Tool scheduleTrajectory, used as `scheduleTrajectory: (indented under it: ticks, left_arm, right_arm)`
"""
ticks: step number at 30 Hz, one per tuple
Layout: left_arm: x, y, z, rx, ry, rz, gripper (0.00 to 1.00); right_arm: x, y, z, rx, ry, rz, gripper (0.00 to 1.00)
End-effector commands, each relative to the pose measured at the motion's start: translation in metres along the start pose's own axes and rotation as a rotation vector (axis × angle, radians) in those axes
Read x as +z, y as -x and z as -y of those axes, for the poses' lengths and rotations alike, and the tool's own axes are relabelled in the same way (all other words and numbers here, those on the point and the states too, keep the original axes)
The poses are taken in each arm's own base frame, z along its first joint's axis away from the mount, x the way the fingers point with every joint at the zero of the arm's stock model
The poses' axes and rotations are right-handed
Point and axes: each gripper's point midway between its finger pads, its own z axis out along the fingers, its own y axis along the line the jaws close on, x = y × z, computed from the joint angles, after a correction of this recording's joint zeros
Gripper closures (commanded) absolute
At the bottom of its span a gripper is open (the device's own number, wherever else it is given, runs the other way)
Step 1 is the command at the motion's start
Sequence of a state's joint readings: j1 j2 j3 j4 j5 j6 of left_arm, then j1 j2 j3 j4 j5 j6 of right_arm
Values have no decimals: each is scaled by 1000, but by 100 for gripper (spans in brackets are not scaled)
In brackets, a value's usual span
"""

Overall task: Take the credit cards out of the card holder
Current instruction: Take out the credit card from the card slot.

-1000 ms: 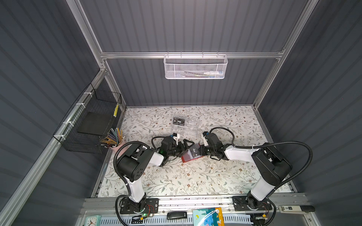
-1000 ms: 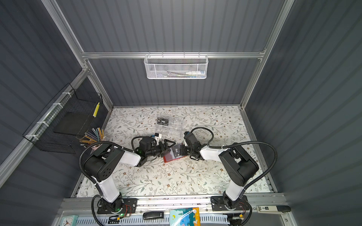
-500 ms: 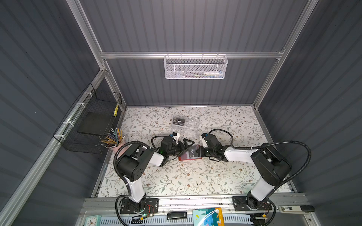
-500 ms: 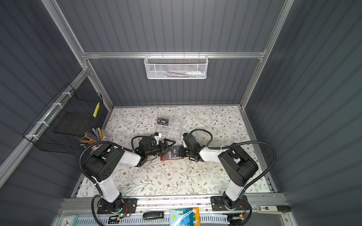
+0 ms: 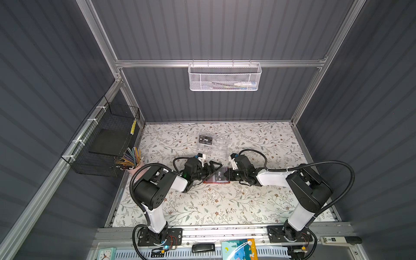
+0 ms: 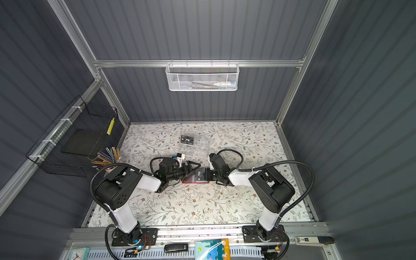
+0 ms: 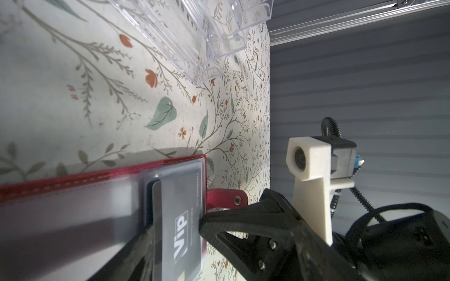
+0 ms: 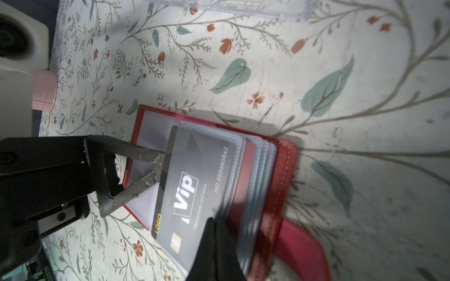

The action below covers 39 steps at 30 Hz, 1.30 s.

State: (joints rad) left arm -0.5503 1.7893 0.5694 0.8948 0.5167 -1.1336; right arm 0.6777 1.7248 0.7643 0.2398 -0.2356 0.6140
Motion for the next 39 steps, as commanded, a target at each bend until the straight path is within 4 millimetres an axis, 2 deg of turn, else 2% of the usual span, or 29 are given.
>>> scheduleTrajectory:
  ticks: [1, 7, 12, 14, 21, 23, 33, 39]
  left_arm:
    - [-5, -15, 0, 39, 8, -53, 14]
    - [-9, -18, 2, 89, 5, -57, 22]
    - [-11, -18, 7, 106, -20, -50, 32]
    - [-12, -18, 10, 117, -26, -49, 40]
    - [-19, -16, 17, 166, -30, -32, 50]
    - [-20, -17, 18, 173, -32, -34, 59]
    - [-22, -21, 15, 185, -22, -44, 78]
    - [-25, -21, 17, 212, -7, -44, 85]
  right_arm:
    - [9, -32, 8, 23, -10, -97, 100]
    - [12, -34, 8, 33, -2, -103, 100]
    - [15, -34, 8, 37, 0, -106, 100]
    - [16, -34, 8, 37, -1, -107, 100]
    - [19, -36, 10, 40, -6, -119, 100]
    - [20, -37, 11, 43, -7, -122, 100]
    - [23, -37, 10, 45, -1, -131, 100]
    - [25, -38, 9, 44, 6, -141, 100]
